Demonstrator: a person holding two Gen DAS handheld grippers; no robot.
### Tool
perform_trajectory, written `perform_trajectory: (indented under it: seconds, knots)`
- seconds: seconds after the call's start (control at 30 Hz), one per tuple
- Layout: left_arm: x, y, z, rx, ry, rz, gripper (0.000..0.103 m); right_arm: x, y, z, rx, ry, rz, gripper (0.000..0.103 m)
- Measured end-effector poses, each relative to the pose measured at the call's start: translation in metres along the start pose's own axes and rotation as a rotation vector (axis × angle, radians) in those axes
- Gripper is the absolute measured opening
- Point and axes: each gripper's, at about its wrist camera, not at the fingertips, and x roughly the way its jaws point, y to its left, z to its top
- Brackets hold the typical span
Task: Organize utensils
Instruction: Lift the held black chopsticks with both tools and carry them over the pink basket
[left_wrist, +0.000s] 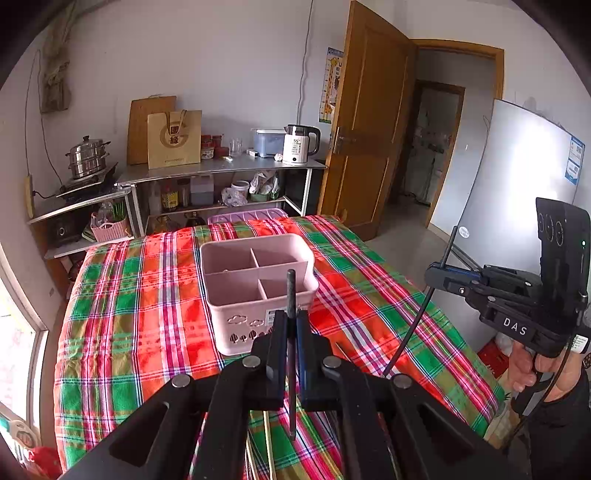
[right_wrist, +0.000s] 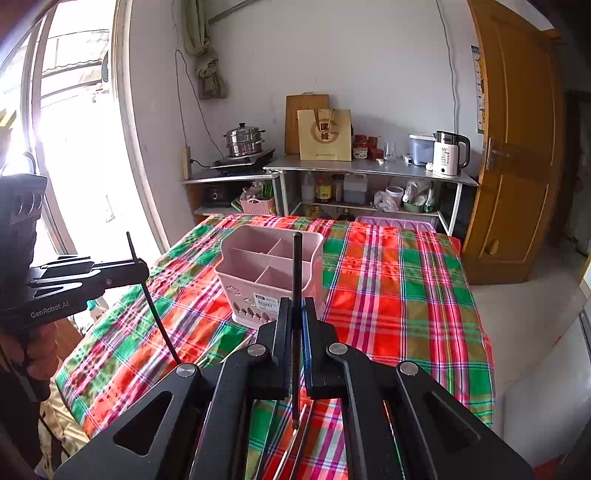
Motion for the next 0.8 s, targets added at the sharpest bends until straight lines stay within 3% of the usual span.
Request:
perform_trajectory:
  seconds: [0.8]
  knots:
    - [-0.002,0.065,0.135,-0.094,-0.167,0.049,0.004,0.040,0.009,0.119,0.089,-0.203,0.108,0.004]
